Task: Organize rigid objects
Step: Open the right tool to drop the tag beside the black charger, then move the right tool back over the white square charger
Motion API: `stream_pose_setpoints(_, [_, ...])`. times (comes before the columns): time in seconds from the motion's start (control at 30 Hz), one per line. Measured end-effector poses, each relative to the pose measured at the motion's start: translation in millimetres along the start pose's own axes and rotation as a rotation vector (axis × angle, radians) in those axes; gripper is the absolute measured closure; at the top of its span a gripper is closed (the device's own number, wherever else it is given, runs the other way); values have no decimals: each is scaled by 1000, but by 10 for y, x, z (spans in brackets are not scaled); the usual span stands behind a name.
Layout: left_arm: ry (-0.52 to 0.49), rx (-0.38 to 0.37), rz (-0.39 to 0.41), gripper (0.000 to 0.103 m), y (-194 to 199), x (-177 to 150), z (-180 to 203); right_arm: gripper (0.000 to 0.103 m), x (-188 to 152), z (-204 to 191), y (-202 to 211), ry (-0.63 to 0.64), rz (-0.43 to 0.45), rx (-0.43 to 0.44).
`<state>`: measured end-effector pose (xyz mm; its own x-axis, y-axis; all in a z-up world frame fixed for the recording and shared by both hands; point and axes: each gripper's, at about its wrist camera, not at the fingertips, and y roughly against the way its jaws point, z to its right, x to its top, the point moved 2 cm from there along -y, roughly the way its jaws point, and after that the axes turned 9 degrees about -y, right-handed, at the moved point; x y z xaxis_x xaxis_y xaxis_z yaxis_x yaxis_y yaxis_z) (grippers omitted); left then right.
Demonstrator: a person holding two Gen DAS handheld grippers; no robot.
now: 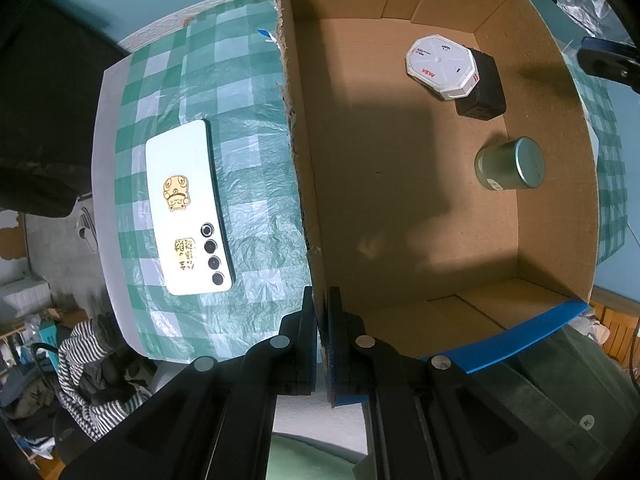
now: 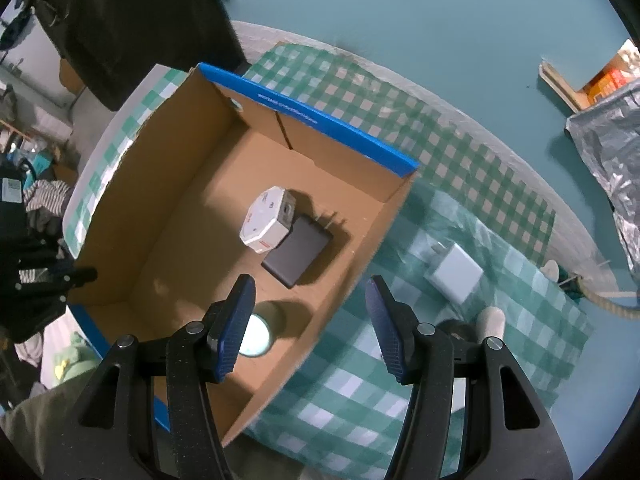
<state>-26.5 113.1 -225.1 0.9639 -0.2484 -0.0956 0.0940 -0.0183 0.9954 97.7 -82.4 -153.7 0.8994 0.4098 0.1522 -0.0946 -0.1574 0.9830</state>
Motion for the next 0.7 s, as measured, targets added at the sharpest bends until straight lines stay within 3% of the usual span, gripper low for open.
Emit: stream_pose_setpoints(0.7, [-2, 1, 0, 99, 37, 19, -7, 42, -328, 616, 398, -161, 14, -74])
